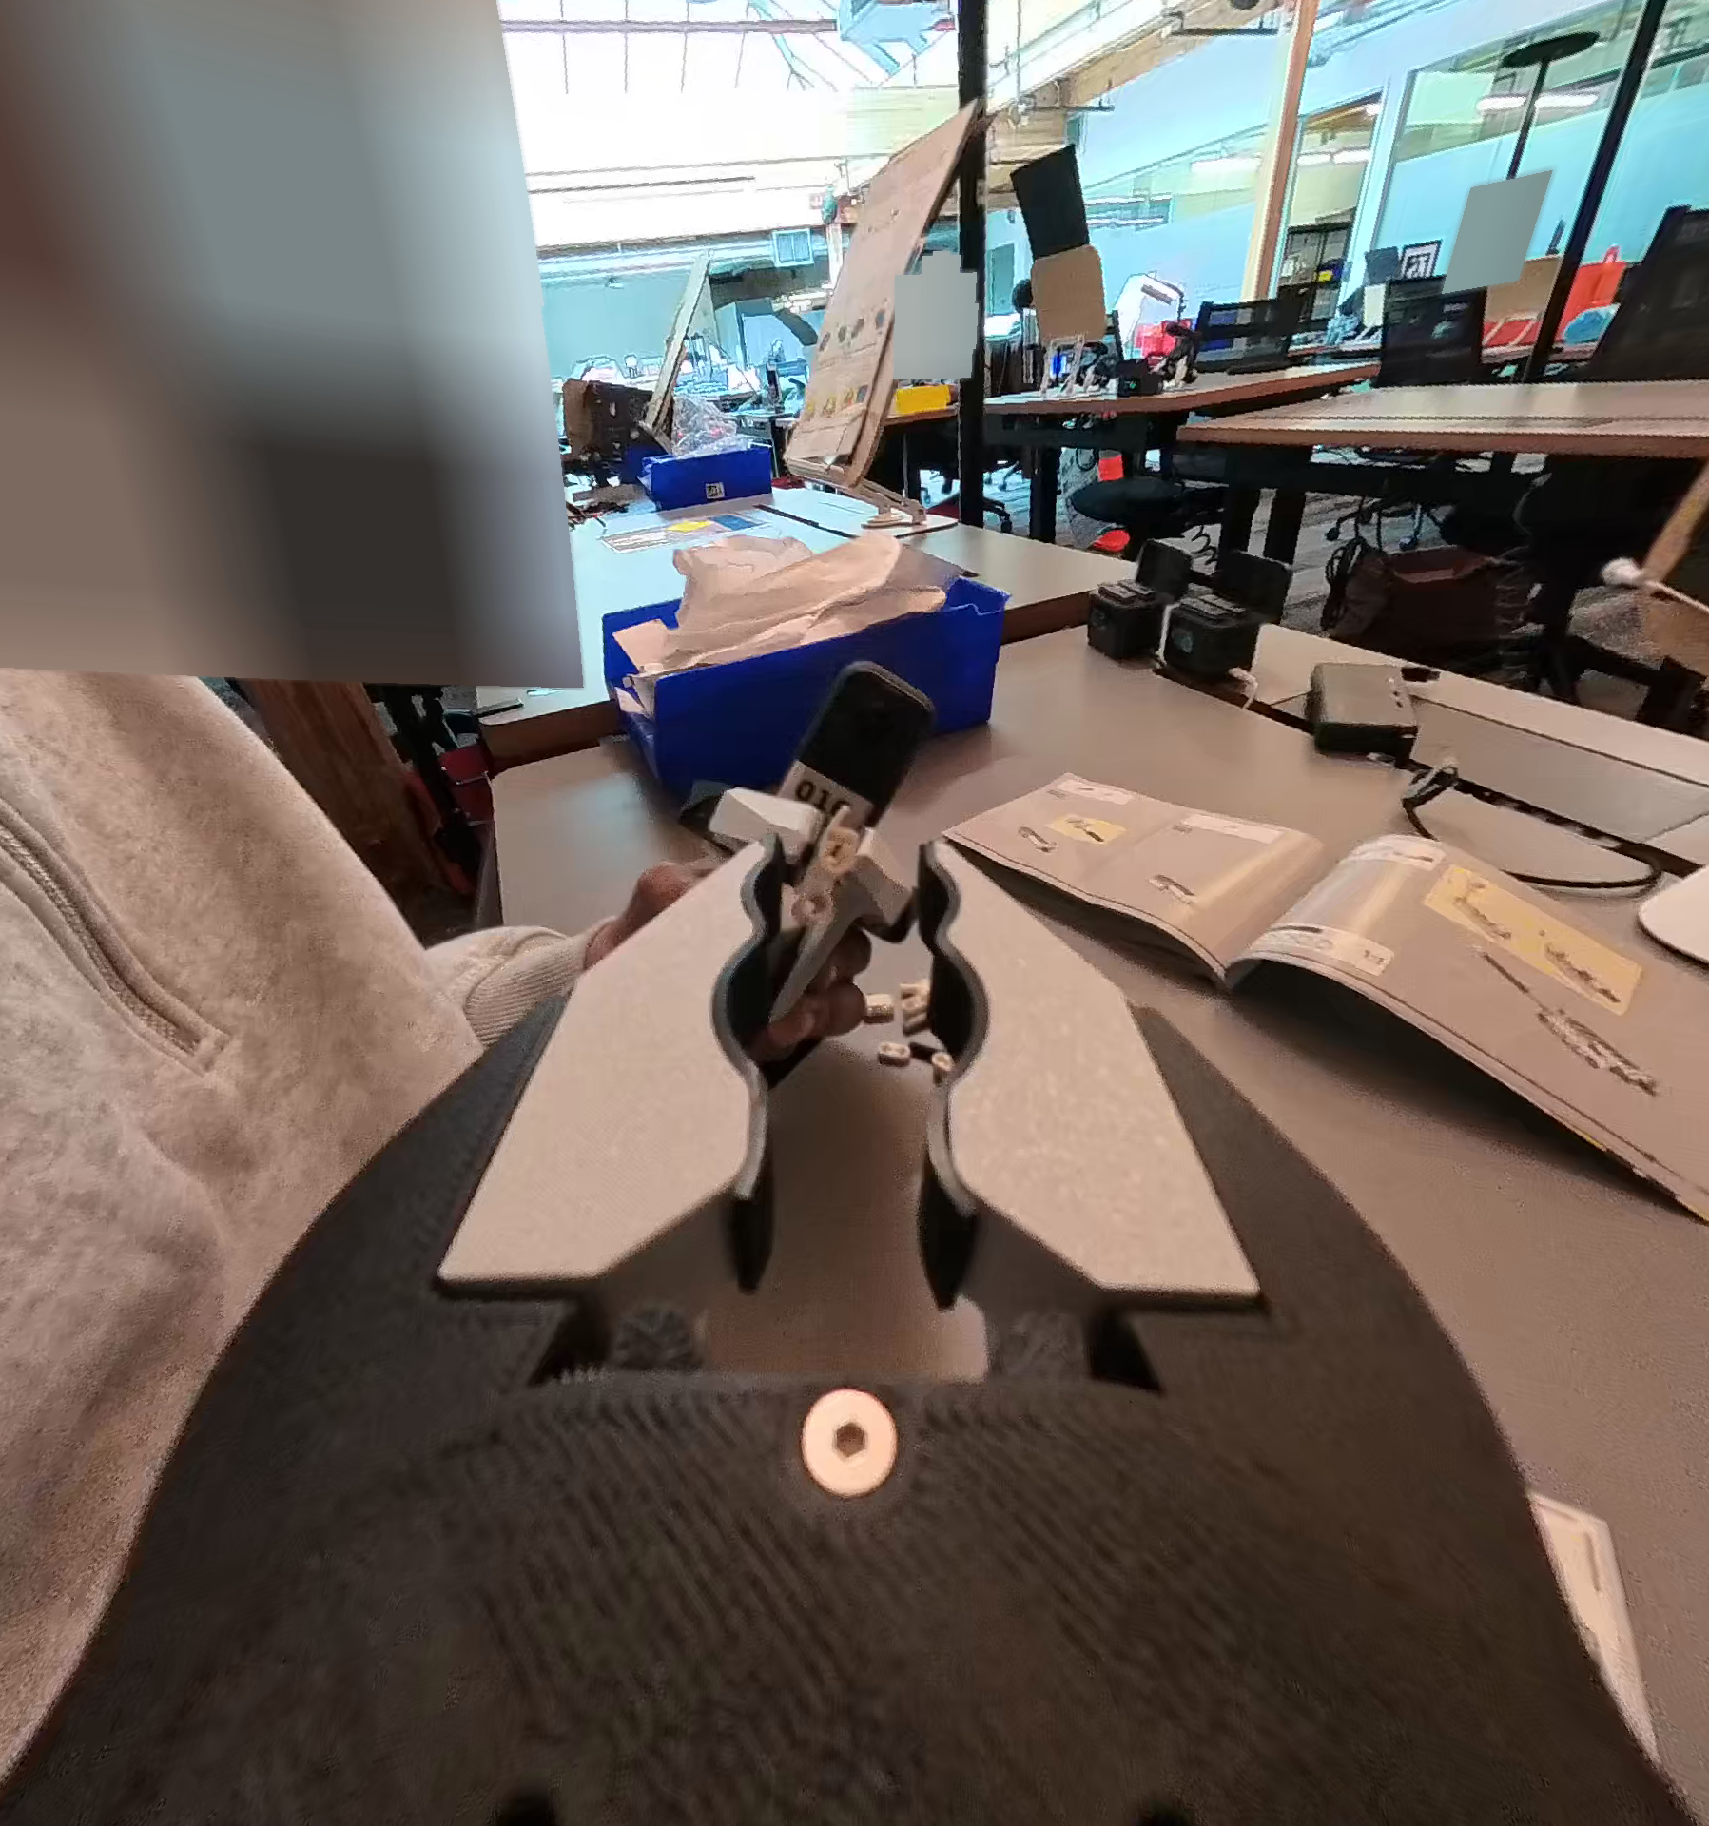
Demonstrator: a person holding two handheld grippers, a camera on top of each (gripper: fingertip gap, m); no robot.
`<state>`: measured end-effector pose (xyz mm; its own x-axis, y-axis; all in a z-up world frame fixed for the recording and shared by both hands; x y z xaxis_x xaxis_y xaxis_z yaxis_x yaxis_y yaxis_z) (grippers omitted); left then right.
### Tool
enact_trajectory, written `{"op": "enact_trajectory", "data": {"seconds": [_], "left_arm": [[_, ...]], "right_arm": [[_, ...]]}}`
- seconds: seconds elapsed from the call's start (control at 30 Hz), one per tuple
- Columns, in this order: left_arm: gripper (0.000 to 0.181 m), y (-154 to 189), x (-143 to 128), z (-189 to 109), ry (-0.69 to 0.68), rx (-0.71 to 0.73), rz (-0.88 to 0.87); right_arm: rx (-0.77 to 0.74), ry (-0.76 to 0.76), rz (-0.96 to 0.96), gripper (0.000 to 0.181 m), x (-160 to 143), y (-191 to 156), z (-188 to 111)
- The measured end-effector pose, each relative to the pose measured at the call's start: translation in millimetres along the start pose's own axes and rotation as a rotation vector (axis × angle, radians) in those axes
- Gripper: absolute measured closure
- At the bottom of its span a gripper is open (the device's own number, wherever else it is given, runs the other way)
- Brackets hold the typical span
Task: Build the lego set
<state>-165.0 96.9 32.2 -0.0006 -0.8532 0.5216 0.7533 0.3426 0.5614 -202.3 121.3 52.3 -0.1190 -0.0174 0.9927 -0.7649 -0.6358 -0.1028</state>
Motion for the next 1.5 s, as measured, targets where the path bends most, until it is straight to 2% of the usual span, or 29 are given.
{"op": "enact_trajectory", "data": {"seconds": [0.23,0.33,0.47,0.53,0.6,0.67,0.7,0.77,0.83,0.93,1.03,1.13,1.3,1.5], "left_arm": [[0.176,1.2,-8.5,5.0,-0.042,0.003,0.017],[0.175,-0.8,-10.7,5.6,-0.055,0.018,0.026],[0.174,-3.4,-11.4,6.4,-0.06,0.038,0.044],[0.167,-9.1,-2.3,1.6,-0.024,0.082,0.079],[0.17,-12.7,18.6,-10.6,0.072,0.142,0.146],[0.173,5.8,53.3,-36.0,0.278,0.194,0.362],[0.181,23.6,72.0,-56.1,0.416,0.237,0.525],[0.181,50.3,102.1,-98.2,0.629,0.398,0.767],[0.181,61.4,123.1,-126.7,0.685,0.541,0.856],[0.181,67.1,136.8,-146.9,0.692,0.588,0.841],[0.181,61.6,140.1,-154.1,0.731,0.57,0.777],[0.181,57.2,138.3,-147.7,0.713,0.535,0.746],[0.181,60.5,138.2,-148.8,0.726,0.54,0.774],[0.181,56.2,138.7,-149.6,0.731,0.53,0.743]], "right_arm": [[-0.006,-0.065,-0.021,0.157,-5.4,-8.0,5.8],[-0.005,-0.064,-0.009,0.174,-8.0,-6.7,5.1],[0.001,-0.073,0.022,0.175,-9.5,-5.4,3.5],[-0.021,-0.081,0.041,0.175,-12.2,-1.4,3.4],[-0.051,-0.067,0.091,0.175,-14.5,3.7,3.9],[-0.095,-0.031,0.212,0.175,-21.7,10.1,9.0],[-0.128,-0.029,0.311,0.175,-31.7,14.0,14.2],[-0.169,-0.073,0.571,0.175,-65.1,12.6,29.8],[-0.184,-0.12,0.799,0.175,-101.3,1.7,44.1],[-0.294,-0.199,0.921,0.175,-139.3,0.3,47.1],[-0.36,-0.24,0.94,0.175,-150.8,-0.6,45.9],[-0.424,-0.299,0.887,0.175,-162.6,-4.5,43.4],[-0.458,-0.312,0.842,0.173,-163.8,-4.2,38.3],[-0.481,-0.363,0.811,0.163,-167.0,-4.8,34.1]]}}
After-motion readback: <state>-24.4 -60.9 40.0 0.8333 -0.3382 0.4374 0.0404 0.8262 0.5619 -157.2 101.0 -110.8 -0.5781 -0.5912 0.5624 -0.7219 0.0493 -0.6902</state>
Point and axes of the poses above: each gripper's, where its closed fingertips meet, z out along the fingers, x out of its top, y = z × x across the jaws, the point moved 2 cm from there along -z, back along the fingers, and after that the axes turned 6 degrees about y, right-handed, at the moved point
